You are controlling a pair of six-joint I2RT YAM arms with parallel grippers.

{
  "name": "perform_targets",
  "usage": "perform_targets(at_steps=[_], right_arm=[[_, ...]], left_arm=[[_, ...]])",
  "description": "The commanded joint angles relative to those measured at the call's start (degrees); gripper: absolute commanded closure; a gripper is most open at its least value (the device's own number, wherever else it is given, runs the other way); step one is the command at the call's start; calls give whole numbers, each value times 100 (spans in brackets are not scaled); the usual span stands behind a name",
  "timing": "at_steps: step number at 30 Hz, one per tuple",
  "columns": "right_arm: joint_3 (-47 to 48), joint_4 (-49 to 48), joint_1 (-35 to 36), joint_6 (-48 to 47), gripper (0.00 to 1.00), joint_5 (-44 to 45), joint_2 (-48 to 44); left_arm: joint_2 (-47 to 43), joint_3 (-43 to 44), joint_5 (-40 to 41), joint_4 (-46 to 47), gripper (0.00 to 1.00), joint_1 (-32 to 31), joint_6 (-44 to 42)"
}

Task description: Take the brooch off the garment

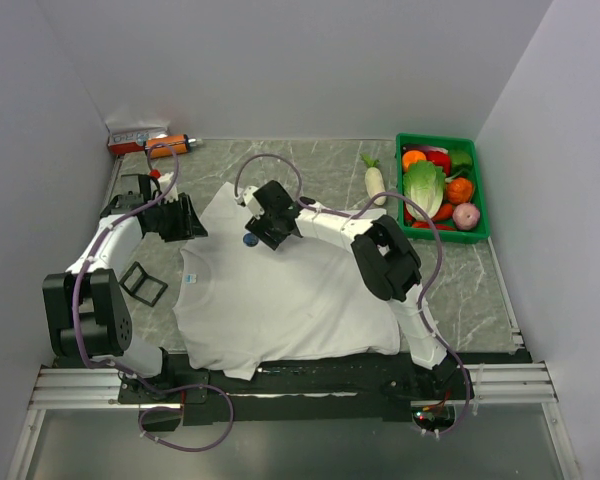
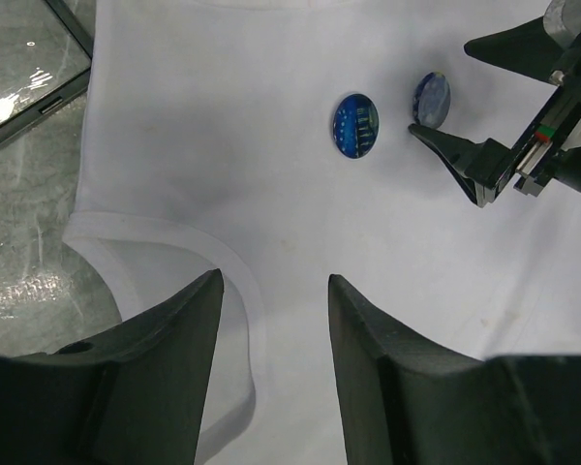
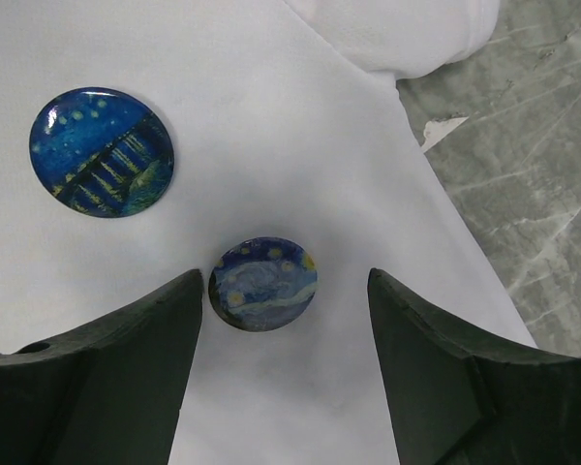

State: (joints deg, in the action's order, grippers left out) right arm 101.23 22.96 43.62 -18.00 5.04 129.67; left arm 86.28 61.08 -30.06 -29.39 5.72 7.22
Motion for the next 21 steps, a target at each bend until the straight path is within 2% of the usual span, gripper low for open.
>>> perform_targets(at_steps=[1, 11, 21], right_arm=[[81, -64, -143, -11, 25, 436, -47], [72, 15, -318, -142, 28, 437, -398], [-60, 218, -442, -28, 49, 191, -618]], left_arm=[[-111, 132, 27, 117, 47, 52, 69], [73, 106, -166, 232, 47, 70, 130], [196, 282, -280, 223, 47, 70, 157]])
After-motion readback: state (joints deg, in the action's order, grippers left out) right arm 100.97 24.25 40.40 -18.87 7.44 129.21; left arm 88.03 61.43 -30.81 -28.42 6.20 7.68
